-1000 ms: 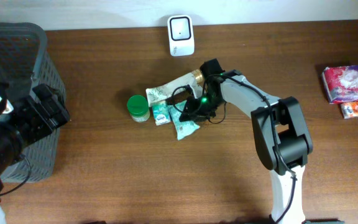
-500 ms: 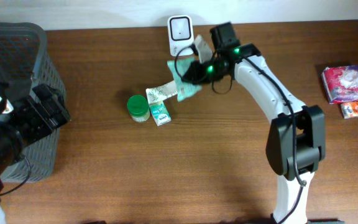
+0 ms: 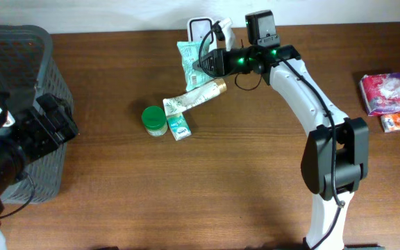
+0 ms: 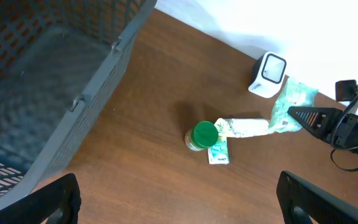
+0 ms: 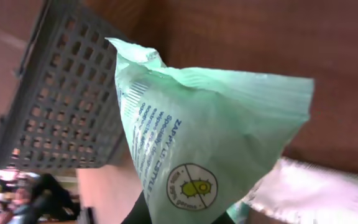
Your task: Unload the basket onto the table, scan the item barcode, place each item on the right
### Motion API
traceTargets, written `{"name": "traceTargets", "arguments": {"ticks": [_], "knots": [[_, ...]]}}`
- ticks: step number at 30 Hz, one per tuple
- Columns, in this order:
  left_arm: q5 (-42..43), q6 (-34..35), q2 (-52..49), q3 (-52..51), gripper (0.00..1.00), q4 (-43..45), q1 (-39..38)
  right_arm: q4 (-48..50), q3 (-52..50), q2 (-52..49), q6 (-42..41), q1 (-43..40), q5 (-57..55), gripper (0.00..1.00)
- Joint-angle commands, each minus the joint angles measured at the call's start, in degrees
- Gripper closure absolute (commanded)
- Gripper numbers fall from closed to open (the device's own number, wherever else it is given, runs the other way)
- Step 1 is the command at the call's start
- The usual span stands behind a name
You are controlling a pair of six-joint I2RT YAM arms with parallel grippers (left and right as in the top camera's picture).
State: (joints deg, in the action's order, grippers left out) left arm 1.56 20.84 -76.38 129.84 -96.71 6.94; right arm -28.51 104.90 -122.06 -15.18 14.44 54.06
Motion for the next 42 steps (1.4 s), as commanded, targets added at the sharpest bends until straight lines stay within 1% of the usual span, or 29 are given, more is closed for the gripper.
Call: {"name": "traceTargets", "arguments": {"ticks": [1, 15, 17, 19, 21, 22, 23, 24, 25, 28, 29, 30, 31, 32, 33, 35, 36, 37, 39, 42], "knots": [[0.4, 0.6, 0.0, -0.1, 0.01, 0.0, 0.4, -0.9, 1.0, 1.8, -5.3, -0.3, 2.5, 0.96], [0.4, 0.6, 0.0, -0.1, 0.01, 0.0, 0.4, -1.7, 1.0, 1.8, -5.3, -0.3, 1.8, 0.96], [0.4, 0.6, 0.0, -0.1, 0.01, 0.0, 0.4, -1.8, 1.0, 1.8, -5.2, 0.0, -3.2, 0.96], [0.4, 0.6, 0.0, -0.1, 0.01, 0.0, 0.4, -1.2, 1.0, 1.8, -3.6, 1.0, -12.6, 0.96], [0.4, 0.6, 0.0, -0.1, 0.01, 0.0, 0.4, 0.3, 1.0, 1.8, 2.7, 1.8, -27.5, 0.96], [0.4, 0.6, 0.0, -0.1, 0.01, 0.0, 0.4, 2.8, 1.0, 1.8, 6.5, 2.5, -42.1, 0.96], [0.4, 0.6, 0.0, -0.1, 0.01, 0.0, 0.4, 6.1, 1.0, 1.8, 10.4, 3.1, -51.8, 0.96], [0.4, 0.6, 0.0, -0.1, 0.01, 0.0, 0.4, 8.8, 1.0, 1.8, 14.3, 3.4, -56.7, 0.96], [0.4, 0.6, 0.0, -0.1, 0.01, 0.0, 0.4, 12.9, 1.0, 1.7, 20.0, 4.0, -61.8, 0.96], [0.4, 0.6, 0.0, -0.1, 0.01, 0.0, 0.4, 25.1, 1.0, 0.3, 37.0, 5.1, -66.7, 0.96], [0.4, 0.6, 0.0, -0.1, 0.01, 0.0, 0.4, 28.1, 1.0, -0.7, 41.2, 5.4, -68.1, 0.96], [0.4, 0.6, 0.0, -0.1, 0.01, 0.0, 0.4, 29.6, 1.0, -2.0, 43.5, 5.5, -71.7, 0.96], [0.4, 0.6, 0.0, -0.1, 0.01, 0.0, 0.4, 29.3, 1.0, -2.6, 43.5, 5.5, -74.8, 0.96], [0.4, 0.6, 0.0, -0.1, 0.01, 0.0, 0.4, 27.3, 1.0, -3.0, 43.2, 5.3, -79.0, 0.96], [0.4, 0.6, 0.0, -0.1, 0.01, 0.0, 0.4, 22.3, 1.0, -3.1, 43.2, 5.0, -82.4, 0.96], [0.4, 0.6, 0.0, -0.1, 0.01, 0.0, 0.4, 15.1, 1.0, -3.1, 43.2, 4.5, -87.0, 0.96], [0.4, 0.6, 0.0, -0.1, 0.01, 0.0, 0.4, 9.5, 1.0, -3.1, 43.2, 4.2, -90.1, 0.96], [0.4, 0.6, 0.0, -0.1, 0.01, 0.0, 0.4, 3.6, 0.9, -3.1, 41.3, 3.6, -92.0, 0.96], [0.4, 0.6, 0.0, -0.1, 0.01, 0.0, 0.4, -5.7, 0.8, -3.1, 33.6, 1.7, -93.5, 0.96], [0.4, 0.6, 0.0, -0.1, 0.01, 0.0, 0.4, -14.6, 0.6, -3.1, 21.6, -1.9, -93.2, 0.96]]}}
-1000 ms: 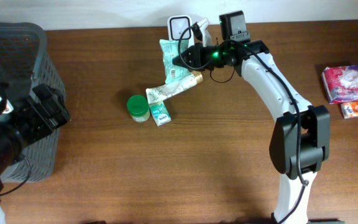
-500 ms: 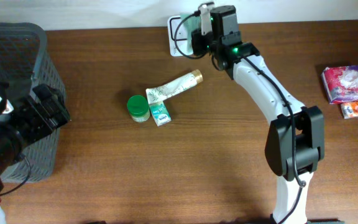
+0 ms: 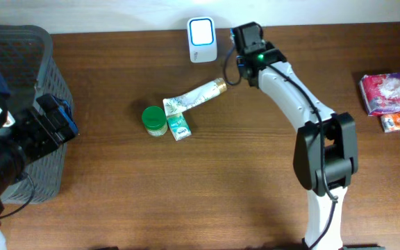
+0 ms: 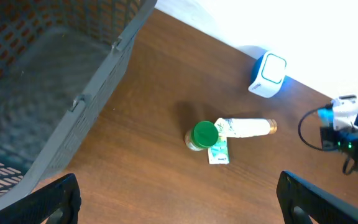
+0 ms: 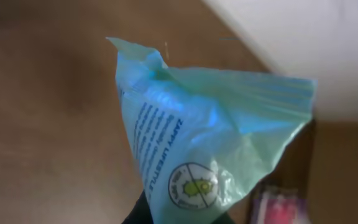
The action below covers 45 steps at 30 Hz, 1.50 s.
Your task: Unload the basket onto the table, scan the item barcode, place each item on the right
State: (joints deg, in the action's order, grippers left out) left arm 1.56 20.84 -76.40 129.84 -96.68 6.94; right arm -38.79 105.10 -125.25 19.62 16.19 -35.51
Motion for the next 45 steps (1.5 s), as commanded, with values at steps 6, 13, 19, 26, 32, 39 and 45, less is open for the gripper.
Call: {"name": "traceTargets", "arguments": {"ticks": [6, 13, 19, 26, 32, 39, 45], "knots": [[0.4, 0.6, 0.0, -0.1, 0.01, 0.0, 0.4, -12.9, -4.0, 0.0, -18.6, -8.3, 3.6, 0.95], [0.4, 0.6, 0.0, -0.1, 0.01, 0.0, 0.4, -13.7, -8.8, 0.0, -18.6, -7.4, 9.5, 0.89], [0.4, 0.6, 0.0, -0.1, 0.01, 0.0, 0.4, -13.9, -8.8, 0.0, -18.6, -2.6, 10.9, 0.46], [0.4, 0.6, 0.0, -0.1, 0.01, 0.0, 0.4, -13.9, -8.8, 0.0, -18.6, 6.5, 10.7, 0.29], [0.4, 0.6, 0.0, -0.1, 0.01, 0.0, 0.4, -16.3, -8.8, 0.0, -18.6, 7.1, -6.6, 0.82], [0.4, 0.6, 0.0, -0.1, 0.01, 0.0, 0.4, -16.9, -8.8, 0.0, -18.6, 5.0, -4.1, 0.91], [0.4, 0.6, 0.0, -0.1, 0.01, 0.0, 0.4, -13.2, -8.8, 0.0, -18.4, 3.0, 11.4, 0.51]]}}
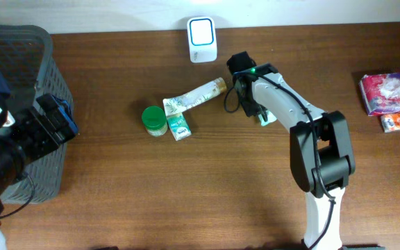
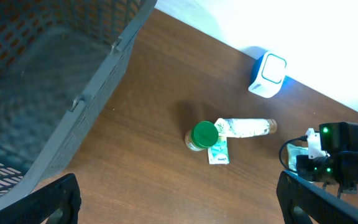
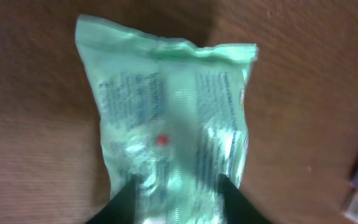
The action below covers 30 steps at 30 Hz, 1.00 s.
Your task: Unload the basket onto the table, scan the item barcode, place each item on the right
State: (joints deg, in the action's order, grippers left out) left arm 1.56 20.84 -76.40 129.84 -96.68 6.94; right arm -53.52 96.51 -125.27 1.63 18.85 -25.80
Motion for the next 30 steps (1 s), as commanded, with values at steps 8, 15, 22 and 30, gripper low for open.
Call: {"name": "traceTargets", "arguments": {"ticks": [8, 15, 22, 30], "knots": [[0.4, 0.6, 0.0, -0.1, 0.01, 0.0, 0.4, 1.9, 0.2, 0.4, -0.5, 5.6, -10.2, 0.51], [0.4, 0.6, 0.0, -0.1, 0.01, 0.0, 0.4, 2.6, 0.0, -1.7, -2.6, 5.1, -8.5, 0.50], [0.4, 0.6, 0.0, -0.1, 0.01, 0.0, 0.4, 3.0, 0.0, -3.1, -2.6, 3.9, -7.0, 0.49], [0.4, 0.6, 0.0, -0.1, 0.01, 0.0, 0.4, 3.8, 0.0, -7.3, -2.6, 2.8, -13.2, 0.48]]}}
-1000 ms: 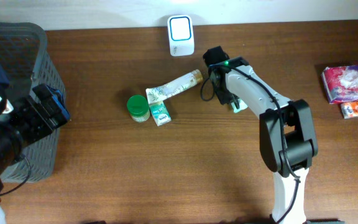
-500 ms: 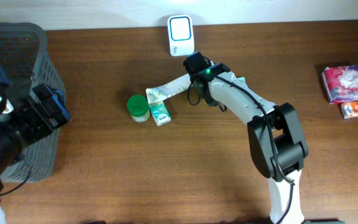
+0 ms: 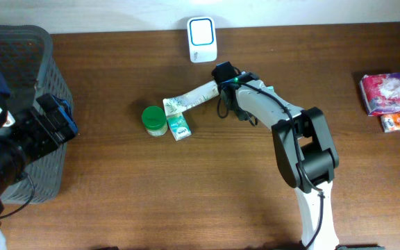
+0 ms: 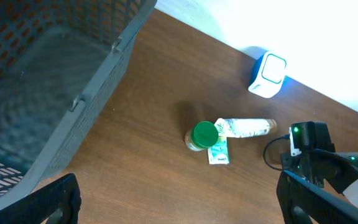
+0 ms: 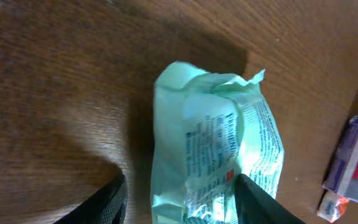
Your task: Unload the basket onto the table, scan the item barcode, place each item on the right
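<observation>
The light green printed packet (image 5: 219, 149) lies crumpled on the brown table (image 5: 55, 93). My right gripper (image 5: 181, 185) is open over it, with one finger (image 5: 112, 202) to its left and the other finger (image 5: 253, 200) over its right half. In the overhead view my right arm hides the packet. The white scanner (image 3: 202, 30) with its blue-lit face stands at the table's back edge, and it also shows as the scanner (image 4: 268, 74) in the left wrist view. My left gripper (image 4: 179, 205) is open with nothing between its fingers, high beside the basket.
A grey mesh basket (image 3: 19, 48) stands at the far left. A green-capped jar (image 3: 154, 119), a small green-white box (image 3: 178, 127) and a tube (image 3: 194, 96) lie mid-table, just left of my right wrist. A pink packet (image 3: 387, 92) and an orange box (image 3: 396, 123) lie at the far right.
My right gripper was shut on the green packet down at the table; now it is open and the packet lies loose. The wrist has moved left toward the tube. The left arm has not moved.
My right gripper held the green packet up next to the scanner. It then still held it, with the arm turned just right of the scanner. Later the packet was down on the table right of the tube. Now it lies there let go.
</observation>
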### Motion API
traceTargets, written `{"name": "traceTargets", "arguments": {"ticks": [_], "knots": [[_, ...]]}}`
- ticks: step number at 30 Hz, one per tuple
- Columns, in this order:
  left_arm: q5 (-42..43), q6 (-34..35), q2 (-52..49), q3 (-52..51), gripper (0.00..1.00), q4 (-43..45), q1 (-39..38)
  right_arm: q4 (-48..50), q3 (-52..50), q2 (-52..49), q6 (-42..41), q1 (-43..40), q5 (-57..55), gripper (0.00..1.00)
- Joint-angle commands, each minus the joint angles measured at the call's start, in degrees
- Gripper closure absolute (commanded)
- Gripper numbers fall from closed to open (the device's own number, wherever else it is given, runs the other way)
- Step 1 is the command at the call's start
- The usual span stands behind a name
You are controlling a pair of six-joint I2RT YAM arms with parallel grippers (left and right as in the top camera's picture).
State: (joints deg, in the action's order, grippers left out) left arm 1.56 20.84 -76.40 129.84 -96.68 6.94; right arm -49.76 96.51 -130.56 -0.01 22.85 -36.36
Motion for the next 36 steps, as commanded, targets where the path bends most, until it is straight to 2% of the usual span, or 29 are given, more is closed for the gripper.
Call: {"name": "traceTargets", "arguments": {"ticks": [1, 2, 3, 7, 10, 15, 20, 23, 25, 28, 30, 31, 34, 36], "knots": [[0.4, 0.6, 0.0, -0.1, 0.01, 0.0, 0.4, 0.1, 0.0, -2.0, -0.9, -2.1, -1.9, 0.49], [0.4, 0.6, 0.0, -0.1, 0.01, 0.0, 0.4, -0.1, 0.0, -2.0, -0.9, -3.5, 1.7, 0.54], [0.4, 0.6, 0.0, -0.1, 0.01, 0.0, 0.4, -0.3, 0.0, -2.0, -0.9, -4.2, 4.4, 0.64], [0.4, 0.6, 0.0, -0.1, 0.01, 0.0, 0.4, -0.9, 0.1, -1.7, -0.9, -4.9, 8.9, 0.93], [0.4, 0.6, 0.0, -0.1, 0.01, 0.0, 0.4, -5.1, 4.2, -0.5, -1.0, -5.0, 15.9, 0.96], [0.4, 0.6, 0.0, -0.1, 0.01, 0.0, 0.4, -13.7, 17.1, 0.0, -0.9, -9.0, 47.9, 0.96], [0.4, 0.6, 0.0, -0.1, 0.01, 0.0, 0.4, -13.7, 15.8, -0.1, 3.0, -17.6, 72.3, 0.96], [0.4, 0.6, 0.0, -0.1, 0.01, 0.0, 0.4, -12.0, 8.9, -0.1, 4.5, -23.4, 83.8, 0.96], [0.4, 0.6, 0.0, -0.1, 0.01, 0.0, 0.4, -9.7, 4.3, -0.1, 4.5, -26.0, 85.7, 0.93], [0.4, 0.6, 0.0, -0.1, 0.01, 0.0, 0.4, -8.4, 0.1, -0.1, 4.0, -30.8, 84.2, 0.79], [0.4, 0.6, 0.0, -0.1, 0.01, 0.0, 0.4, -8.5, 0.3, 0.0, 0.4, -33.6, 82.7, 0.64], [0.4, 0.6, 0.0, -0.1, 0.01, 0.0, 0.4, -8.8, 1.0, 0.0, -2.3, -34.9, 82.7, 0.61], [0.4, 0.6, 0.0, -0.1, 0.01, 0.0, 0.4, -14.4, 6.3, 0.1, -2.4, -36.5, 80.8, 0.59], [0.4, 0.6, 0.0, -0.1, 0.01, 0.0, 0.4, -20.7, 12.5, 0.2, -2.2, -35.4, 71.6, 0.58]]}}
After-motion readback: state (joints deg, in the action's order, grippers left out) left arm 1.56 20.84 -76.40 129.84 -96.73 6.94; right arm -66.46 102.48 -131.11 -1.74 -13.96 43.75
